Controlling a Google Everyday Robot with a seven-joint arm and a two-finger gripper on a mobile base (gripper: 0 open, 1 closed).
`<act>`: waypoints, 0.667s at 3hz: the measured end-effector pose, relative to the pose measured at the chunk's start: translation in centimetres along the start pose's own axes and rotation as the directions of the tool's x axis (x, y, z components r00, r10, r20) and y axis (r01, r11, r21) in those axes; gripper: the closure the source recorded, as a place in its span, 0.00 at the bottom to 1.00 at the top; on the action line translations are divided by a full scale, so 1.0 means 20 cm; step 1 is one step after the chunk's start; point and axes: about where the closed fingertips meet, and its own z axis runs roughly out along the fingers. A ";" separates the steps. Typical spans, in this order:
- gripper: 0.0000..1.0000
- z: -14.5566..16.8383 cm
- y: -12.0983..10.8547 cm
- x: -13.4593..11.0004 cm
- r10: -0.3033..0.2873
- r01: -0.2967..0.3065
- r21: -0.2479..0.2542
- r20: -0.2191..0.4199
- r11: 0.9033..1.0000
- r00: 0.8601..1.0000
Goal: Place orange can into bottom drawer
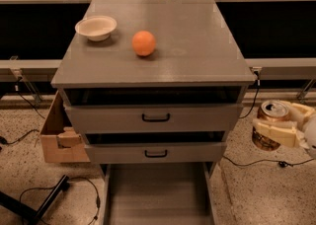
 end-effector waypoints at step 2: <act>1.00 0.19 -0.16 0.52 0.118 -0.118 0.028 -0.028 0.993 0.993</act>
Offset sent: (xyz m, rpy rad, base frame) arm 0.0547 -0.0561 -0.1563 0.1092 0.1202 -0.1052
